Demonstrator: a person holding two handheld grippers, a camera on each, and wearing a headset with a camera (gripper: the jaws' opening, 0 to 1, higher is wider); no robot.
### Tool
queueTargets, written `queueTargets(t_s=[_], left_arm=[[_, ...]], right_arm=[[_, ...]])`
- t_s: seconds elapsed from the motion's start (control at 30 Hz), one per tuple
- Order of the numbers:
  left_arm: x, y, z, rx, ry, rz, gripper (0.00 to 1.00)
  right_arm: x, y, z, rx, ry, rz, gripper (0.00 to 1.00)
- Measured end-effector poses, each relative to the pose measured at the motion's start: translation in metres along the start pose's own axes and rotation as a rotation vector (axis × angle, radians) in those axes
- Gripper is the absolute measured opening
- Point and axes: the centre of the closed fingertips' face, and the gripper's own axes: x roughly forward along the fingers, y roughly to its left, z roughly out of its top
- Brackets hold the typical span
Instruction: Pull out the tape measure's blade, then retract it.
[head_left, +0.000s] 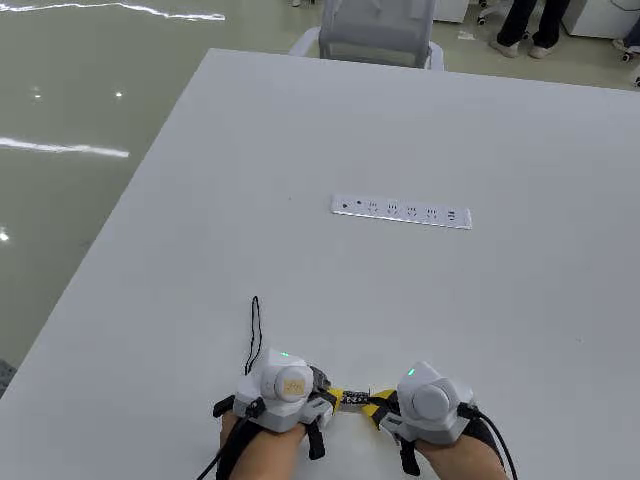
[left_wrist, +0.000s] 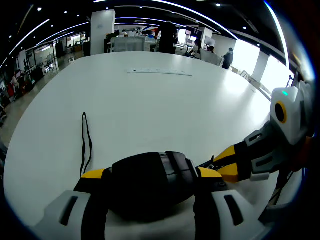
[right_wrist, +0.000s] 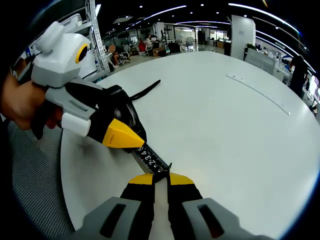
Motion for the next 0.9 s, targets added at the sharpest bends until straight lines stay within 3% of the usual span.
queueTargets(t_s=[0.9], left_arm=[[-0.0010, -0.0001, -0.0005, -0.003, -0.003, -0.017, 0.67]], right_arm=[[0.0059, 0.0076, 0.0044, -0.005, 0.003, 0.016, 0.07]])
